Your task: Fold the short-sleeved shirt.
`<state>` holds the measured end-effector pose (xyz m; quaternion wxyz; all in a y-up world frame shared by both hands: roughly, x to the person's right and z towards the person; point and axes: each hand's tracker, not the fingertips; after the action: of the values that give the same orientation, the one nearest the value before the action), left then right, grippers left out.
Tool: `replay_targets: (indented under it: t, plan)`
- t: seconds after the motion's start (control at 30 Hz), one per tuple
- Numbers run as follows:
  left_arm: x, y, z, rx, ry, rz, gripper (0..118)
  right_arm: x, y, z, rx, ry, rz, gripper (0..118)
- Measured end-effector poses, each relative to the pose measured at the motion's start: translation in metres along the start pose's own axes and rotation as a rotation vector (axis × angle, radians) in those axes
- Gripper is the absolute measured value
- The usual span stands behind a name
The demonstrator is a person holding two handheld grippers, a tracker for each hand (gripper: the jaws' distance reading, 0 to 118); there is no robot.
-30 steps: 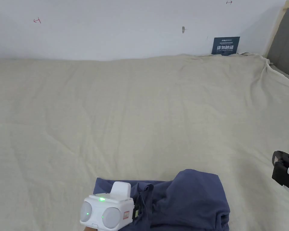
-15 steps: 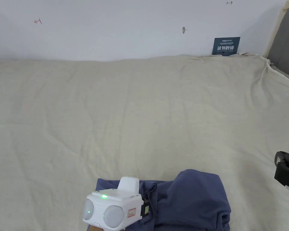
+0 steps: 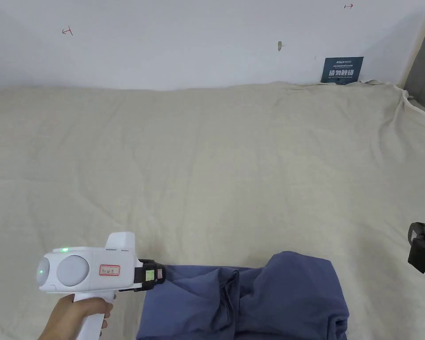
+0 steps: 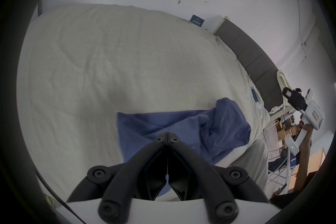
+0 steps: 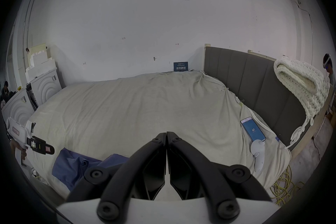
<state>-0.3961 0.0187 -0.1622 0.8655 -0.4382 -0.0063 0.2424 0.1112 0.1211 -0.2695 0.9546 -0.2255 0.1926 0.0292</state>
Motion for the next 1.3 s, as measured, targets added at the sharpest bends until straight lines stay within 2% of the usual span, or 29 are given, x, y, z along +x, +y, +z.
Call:
replay_targets:
  t: [0.03, 0.1, 0.13, 0.17, 0.2, 0.23, 0.27, 0.5, 0.63, 0.7, 0.73, 0.87, 0.9, 1.1, 1.3]
  plan:
    - [-0.008, -0.001, -0.002, -0.004, -0.005, 0.026, 1, -0.001, -0.001, -0.001, -0.004, 0.001, 0.001, 1]
    - [-0.014, -0.003, -0.005, -0.038, -0.025, 0.082, 14, -0.001, -0.002, -0.001, -0.008, 0.003, 0.001, 1]
    - [-0.019, -0.005, -0.008, -0.046, -0.024, 0.101, 29, -0.002, -0.003, -0.001, -0.010, 0.005, 0.003, 1]
    - [-0.023, -0.006, -0.012, -0.065, -0.019, 0.122, 59, -0.002, -0.003, -0.001, -0.012, 0.005, 0.006, 1]
    - [-0.026, -0.007, -0.015, -0.077, -0.015, 0.131, 79, -0.003, -0.004, -0.002, -0.016, 0.005, 0.008, 1]
    - [-0.034, -0.008, -0.021, -0.100, 0.003, 0.133, 94, -0.003, -0.004, -0.002, -0.018, 0.006, 0.008, 1]
    - [-0.037, -0.010, -0.025, -0.099, 0.002, 0.134, 101, -0.002, -0.004, -0.002, -0.019, 0.005, 0.007, 1]
    - [-0.041, -0.014, -0.044, -0.145, -0.045, 0.139, 99, -0.001, -0.005, -0.002, -0.025, -0.003, 0.010, 1]
    - [-0.029, -0.012, -0.053, -0.169, -0.077, 0.101, 83, 0.001, -0.007, -0.002, -0.028, -0.007, 0.006, 1]
    - [-0.025, -0.013, -0.059, -0.189, -0.039, 0.083, 78, 0.002, -0.007, -0.001, -0.030, -0.007, 0.005, 1]
    - [-0.026, -0.013, -0.060, -0.196, -0.035, 0.069, 73, 0.002, -0.008, -0.001, -0.031, -0.008, 0.005, 1]
    - [-0.012, -0.016, -0.048, -0.177, -0.018, 0.048, 28, 0.004, -0.009, 0.001, -0.030, -0.014, 0.003, 1]
    - [-0.016, -0.015, -0.049, -0.174, -0.024, 0.052, 24, 0.005, -0.009, 0.001, -0.030, -0.014, 0.000, 1]
    - [-0.001, -0.018, -0.053, -0.157, 0.019, 0.001, 17, 0.006, -0.008, 0.001, -0.028, -0.014, -0.004, 1]
    - [0.008, -0.006, -0.023, -0.138, 0.037, -0.026, 15, 0.006, -0.003, 0.000, -0.020, -0.009, -0.003, 1]
